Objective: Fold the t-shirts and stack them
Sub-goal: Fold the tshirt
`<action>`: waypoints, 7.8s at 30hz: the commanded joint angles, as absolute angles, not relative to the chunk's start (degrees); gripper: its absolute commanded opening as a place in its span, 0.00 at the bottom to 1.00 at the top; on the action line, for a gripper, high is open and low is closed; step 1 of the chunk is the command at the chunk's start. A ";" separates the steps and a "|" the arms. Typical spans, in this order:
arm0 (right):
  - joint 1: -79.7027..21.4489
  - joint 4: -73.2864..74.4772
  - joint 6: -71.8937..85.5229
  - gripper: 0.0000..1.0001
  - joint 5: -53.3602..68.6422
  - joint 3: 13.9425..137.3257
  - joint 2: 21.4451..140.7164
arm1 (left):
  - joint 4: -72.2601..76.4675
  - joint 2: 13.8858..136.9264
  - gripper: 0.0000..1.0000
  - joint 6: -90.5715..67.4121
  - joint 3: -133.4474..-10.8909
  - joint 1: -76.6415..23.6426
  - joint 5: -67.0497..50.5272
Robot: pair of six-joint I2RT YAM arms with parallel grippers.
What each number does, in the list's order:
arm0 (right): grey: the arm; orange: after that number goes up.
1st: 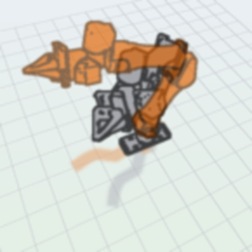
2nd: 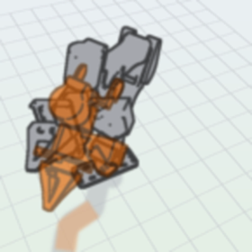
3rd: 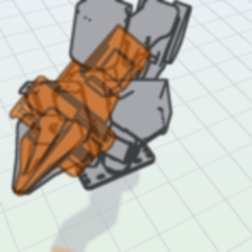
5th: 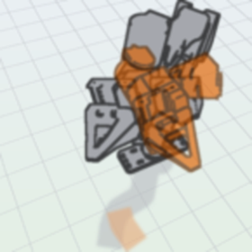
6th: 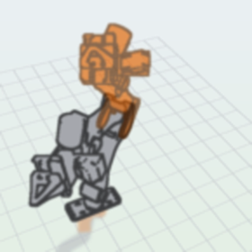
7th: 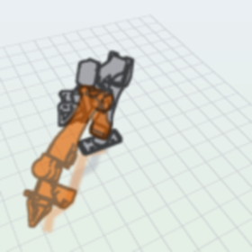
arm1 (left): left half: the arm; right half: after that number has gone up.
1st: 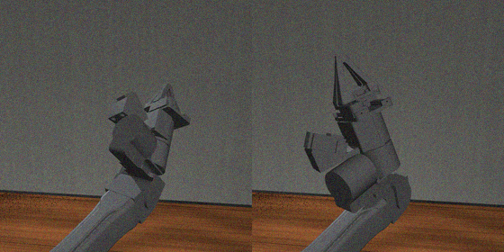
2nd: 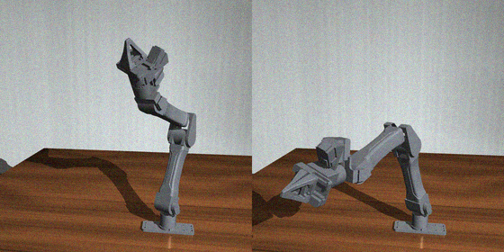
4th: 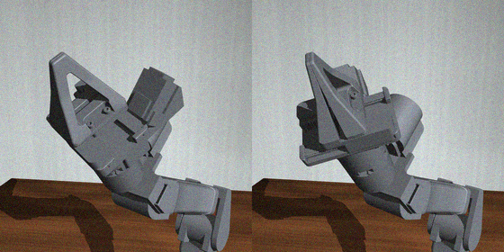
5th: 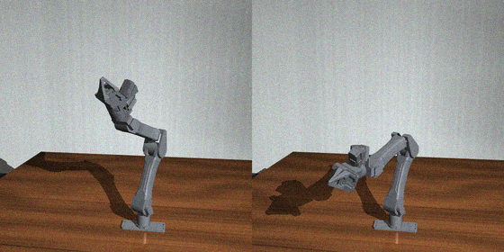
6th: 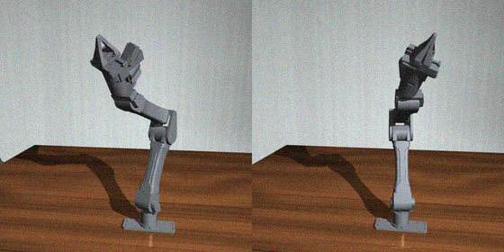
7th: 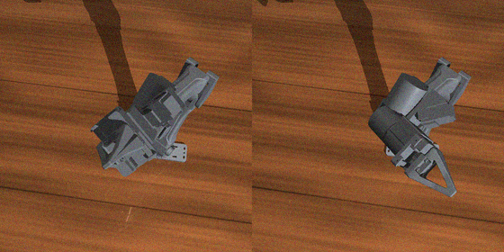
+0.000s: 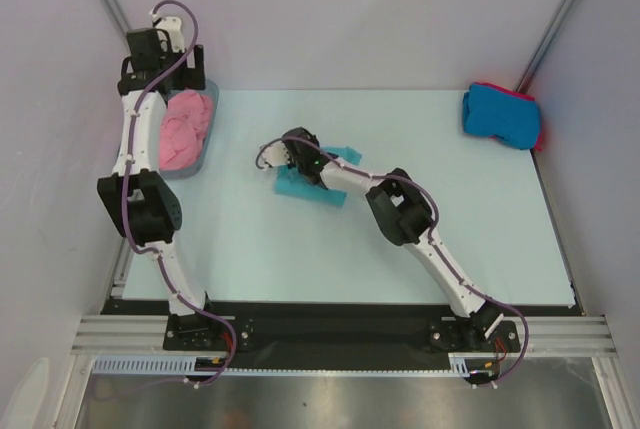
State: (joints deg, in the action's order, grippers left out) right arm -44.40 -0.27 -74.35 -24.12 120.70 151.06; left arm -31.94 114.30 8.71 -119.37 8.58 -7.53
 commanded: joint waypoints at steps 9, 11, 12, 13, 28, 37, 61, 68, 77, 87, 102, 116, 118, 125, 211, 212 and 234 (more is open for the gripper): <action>-36.23 23.10 -52.75 0.03 -25.14 123.31 132.46 | -29.79 107.85 1.00 35.84 -106.29 0.53 -20.63; -33.85 28.72 -46.53 0.02 -24.18 123.05 130.62 | -28.13 106.61 1.00 38.65 -103.72 -3.41 -22.67; -31.66 30.48 -44.84 0.03 -23.56 121.74 129.91 | -28.13 106.70 1.00 39.89 -102.32 -4.30 -23.28; -30.42 32.24 -44.04 0.03 -23.21 120.25 128.68 | -27.86 106.87 1.00 40.60 -101.61 -5.26 -23.29; -18.45 56.32 -40.08 0.07 -1.25 124.80 122.79 | -16.61 113.46 1.00 44.82 -96.15 -14.15 -8.00; -21.09 61.52 -34.20 0.00 15.81 126.65 124.36 | -16.18 115.57 1.00 43.53 -98.09 -14.94 -11.67; -19.95 60.21 -20.66 0.00 38.15 143.61 143.52 | -23.20 129.29 1.00 6.77 -108.37 -10.46 -36.82; -21.88 58.80 -19.60 0.00 38.76 145.28 145.63 | -20.58 128.85 0.07 0.37 -107.32 -10.81 -45.27; -22.67 57.39 -18.81 0.00 38.06 146.86 148.44 | -22.67 130.16 0.00 -1.06 -107.31 -10.81 -44.64; -22.24 56.60 -18.90 0.00 36.65 148.27 152.58 | -32.86 135.52 0.00 3.95 -113.18 -10.81 -42.98; -22.41 56.78 -19.07 0.00 36.83 147.66 151.70 | -49.48 142.56 0.00 16.16 -129.54 -11.78 -20.23; -23.20 56.95 -19.25 0.00 36.21 147.30 150.65 | -49.31 144.06 0.00 19.42 -132.63 -15.29 -12.21; -23.38 57.04 -19.42 0.00 35.86 146.95 150.30 | -49.39 141.95 0.00 20.38 -131.49 -15.29 -12.74; -23.29 57.30 -20.04 0.00 35.51 146.78 149.59 | -51.24 134.04 0.56 23.12 -125.87 -14.85 -14.07; -25.93 58.09 -21.80 0.00 34.72 144.40 150.73 | -50.45 141.68 0.00 18.63 -134.12 -10.81 -26.37; -26.10 58.10 -21.97 0.00 34.54 144.40 150.56 | -50.45 141.77 0.01 18.81 -134.30 -10.81 -26.19; -26.46 52.38 -22.85 0.00 31.64 135.09 145.11 | -53.43 138.08 0.58 27.07 -128.85 -12.66 -24.33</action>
State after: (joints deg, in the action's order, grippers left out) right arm -25.98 52.23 -22.35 32.29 135.83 148.46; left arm -51.88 141.84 24.99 -129.91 -12.38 -19.20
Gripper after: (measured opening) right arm 0.009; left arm 0.557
